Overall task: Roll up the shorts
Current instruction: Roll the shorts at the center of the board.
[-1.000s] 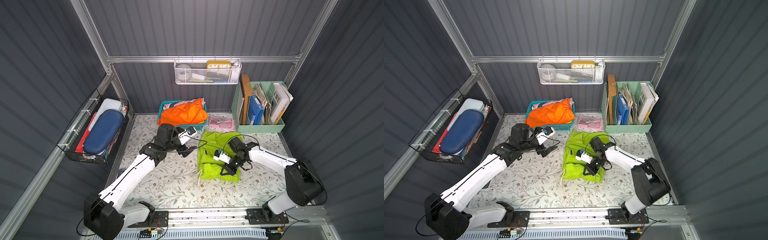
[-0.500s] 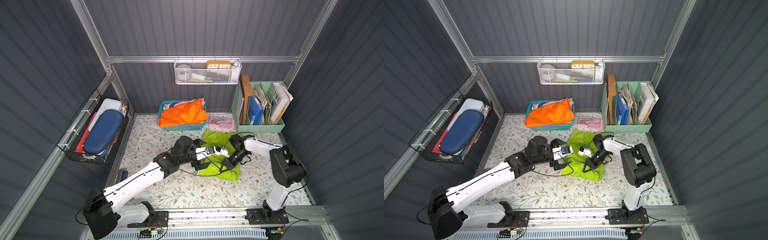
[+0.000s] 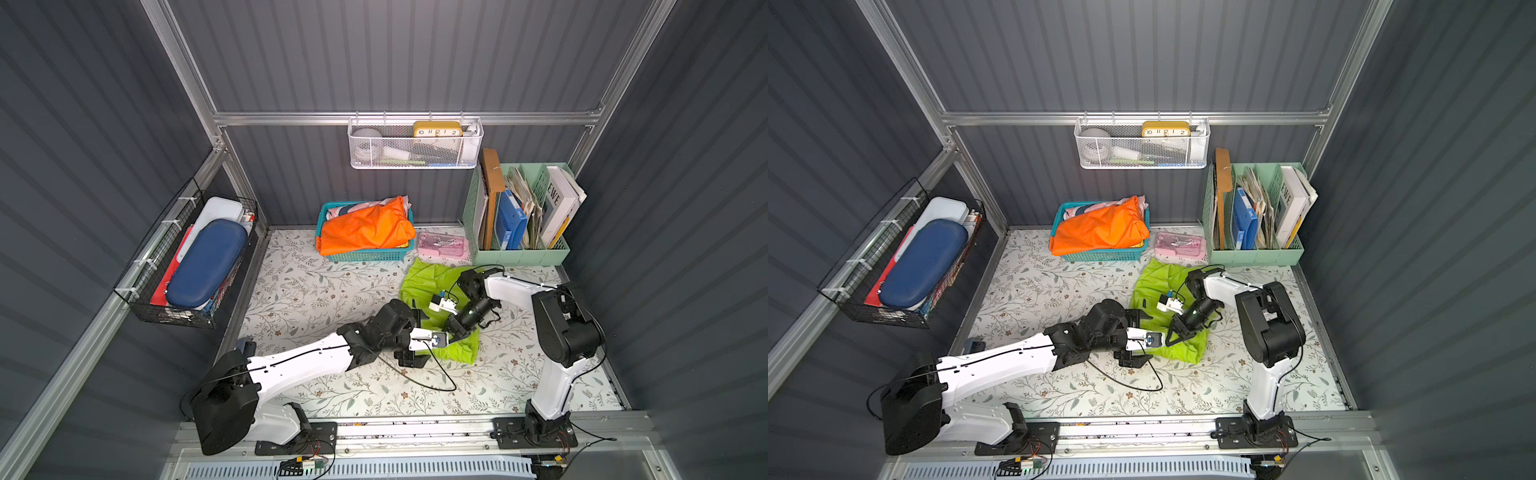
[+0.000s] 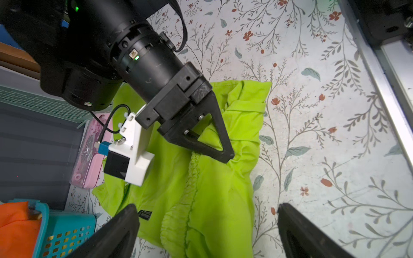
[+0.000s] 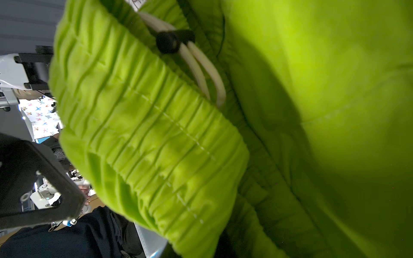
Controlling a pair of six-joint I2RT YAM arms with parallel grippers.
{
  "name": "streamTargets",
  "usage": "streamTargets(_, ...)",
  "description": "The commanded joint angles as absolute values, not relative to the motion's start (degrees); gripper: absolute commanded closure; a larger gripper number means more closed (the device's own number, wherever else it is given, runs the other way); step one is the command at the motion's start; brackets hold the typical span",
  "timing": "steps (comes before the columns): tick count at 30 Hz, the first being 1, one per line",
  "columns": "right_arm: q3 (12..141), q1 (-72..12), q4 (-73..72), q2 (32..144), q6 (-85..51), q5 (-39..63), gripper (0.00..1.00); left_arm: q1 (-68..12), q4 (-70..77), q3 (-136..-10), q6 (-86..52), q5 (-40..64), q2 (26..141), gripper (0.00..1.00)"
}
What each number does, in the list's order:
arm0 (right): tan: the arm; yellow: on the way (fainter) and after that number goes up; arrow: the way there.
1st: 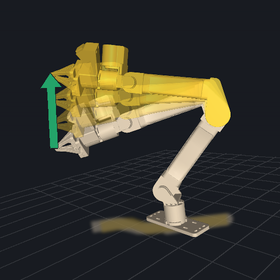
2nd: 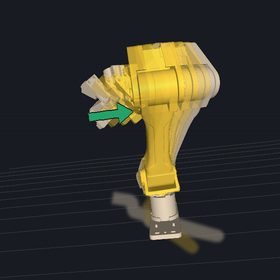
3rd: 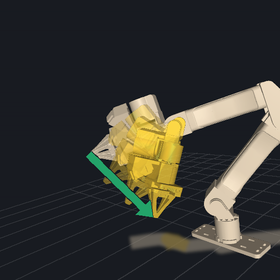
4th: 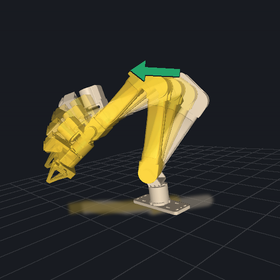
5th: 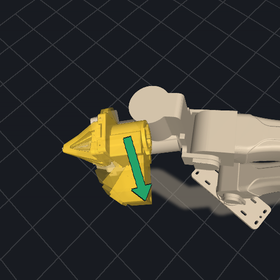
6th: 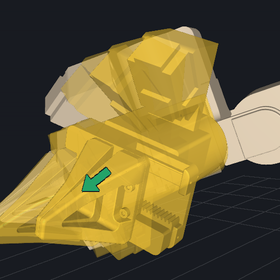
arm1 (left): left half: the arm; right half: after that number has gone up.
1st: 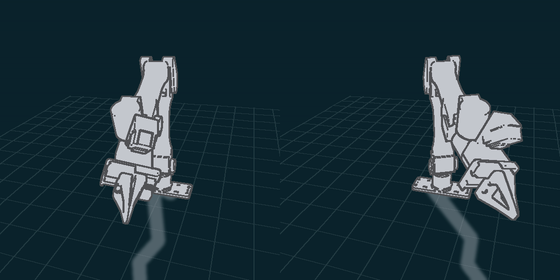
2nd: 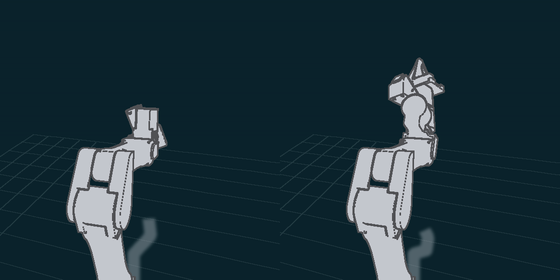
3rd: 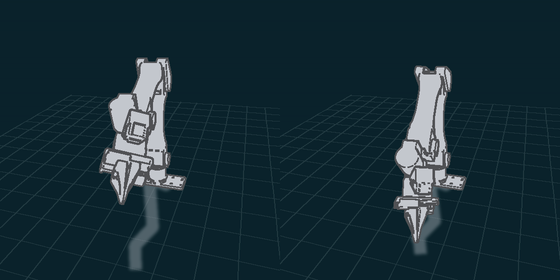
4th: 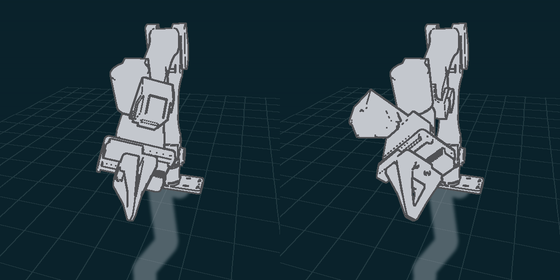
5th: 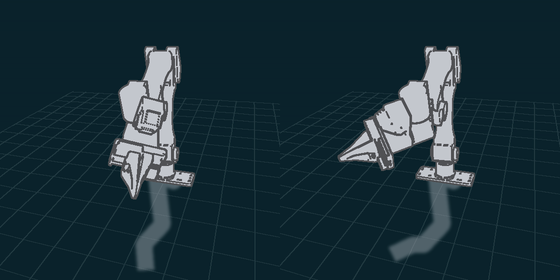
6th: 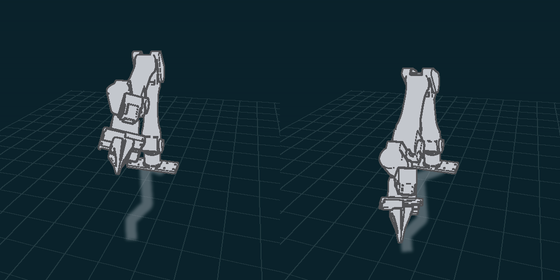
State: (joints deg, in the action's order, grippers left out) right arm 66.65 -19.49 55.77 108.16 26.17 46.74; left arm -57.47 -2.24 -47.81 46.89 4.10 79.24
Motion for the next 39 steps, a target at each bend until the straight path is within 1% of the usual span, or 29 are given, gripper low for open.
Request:
streamTargets(1, 67.5, -19.2, 58.0, 109.0, 25.7, 47.0, 1.00, -58.5, 2.6, -46.4, 49.7, 2.1, 80.5, 0.00)
streamTargets(9, 69.8, -18.9, 60.0, 111.1, 26.7, 47.9, 1.00, -60.6, 4.3, -44.8, 49.8, 0.9, 83.7, 0.00)
streamTargets(24, 68.8, -17.7, 61.0, 111.8, 28.0, 49.5, 1.00, -60.5, 10.1, -43.7, 48.4, 1.3, 92.7, 0.00)
streamTargets(29, 68.6, -17.7, 61.3, 111.5, 28.5, 49.6, 1.00, -60.3, 12.0, -42.7, 48.9, -0.3, 94.7, 0.02)
streamTargets(32, 68.5, -17.6, 60.9, 110.7, 28.9, 49.7, 1.00, -60.1, 11.9, -43.0, 49.5, -1.3, 96.5, 0.05)
streamTargets(39, 68.4, -17.5, 62.3, 110.9, 30.2, 50.2, 1.00, -59.3, 11.0, -44.4, 49.4, -0.3, 100.7, 0.07)
